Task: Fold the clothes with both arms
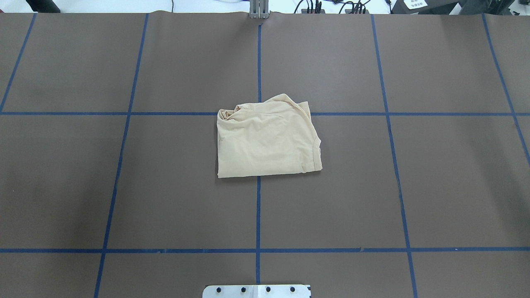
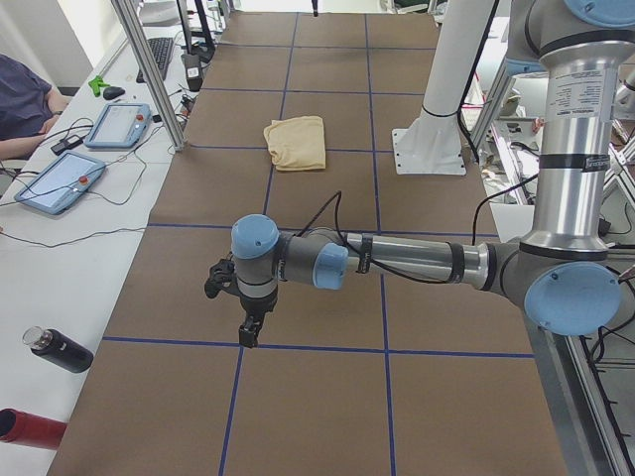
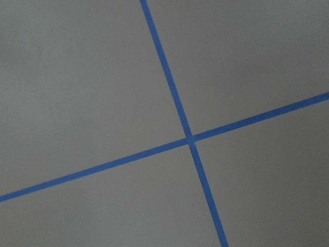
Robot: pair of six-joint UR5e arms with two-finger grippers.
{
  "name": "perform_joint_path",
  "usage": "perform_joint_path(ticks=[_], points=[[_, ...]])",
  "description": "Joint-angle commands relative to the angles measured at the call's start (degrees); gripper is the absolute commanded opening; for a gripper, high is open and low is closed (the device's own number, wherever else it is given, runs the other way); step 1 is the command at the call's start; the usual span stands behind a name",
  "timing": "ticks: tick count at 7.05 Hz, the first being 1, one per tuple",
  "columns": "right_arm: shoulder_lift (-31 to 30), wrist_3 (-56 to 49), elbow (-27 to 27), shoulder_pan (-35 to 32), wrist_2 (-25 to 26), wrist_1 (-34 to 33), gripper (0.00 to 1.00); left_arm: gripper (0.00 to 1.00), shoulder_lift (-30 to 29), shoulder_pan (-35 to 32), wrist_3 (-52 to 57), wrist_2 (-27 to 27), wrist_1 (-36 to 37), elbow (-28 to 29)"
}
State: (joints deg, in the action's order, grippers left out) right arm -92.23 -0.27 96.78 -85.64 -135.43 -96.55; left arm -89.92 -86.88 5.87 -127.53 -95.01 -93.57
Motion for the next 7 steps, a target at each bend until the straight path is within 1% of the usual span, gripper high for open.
perform_joint_path(ticks=[1, 2, 4, 6, 7], points=[[-1.37, 0.01, -0.37, -0.49, -0.45, 0.04, 1.0, 0.99, 1.49, -0.39, 0.63, -0.26, 2.01, -0.38], [-1.64, 0.53, -0.11, -1.02, -0.36, -0.04, 1.0, 0.99, 0.72, -0.39, 0.63, -0.27, 4.89, -0.38], [-2.52, 1.15, 1.11, -1.63, -0.01, 0.22, 1.0, 0.99, 0.88, -0.39, 0.63, -0.27, 5.36, -0.38], [-2.08, 1.15, 1.21, -4.61, -0.36, -0.57, 1.0, 0.99, 0.71, -0.39, 0.55, -1.75, 5.45, -0.99], [-2.17, 1.15, 2.34, -5.32, -0.62, -3.27, 1.0, 0.99, 0.62, -0.39, 0.46, -1.76, 5.45, -1.0]])
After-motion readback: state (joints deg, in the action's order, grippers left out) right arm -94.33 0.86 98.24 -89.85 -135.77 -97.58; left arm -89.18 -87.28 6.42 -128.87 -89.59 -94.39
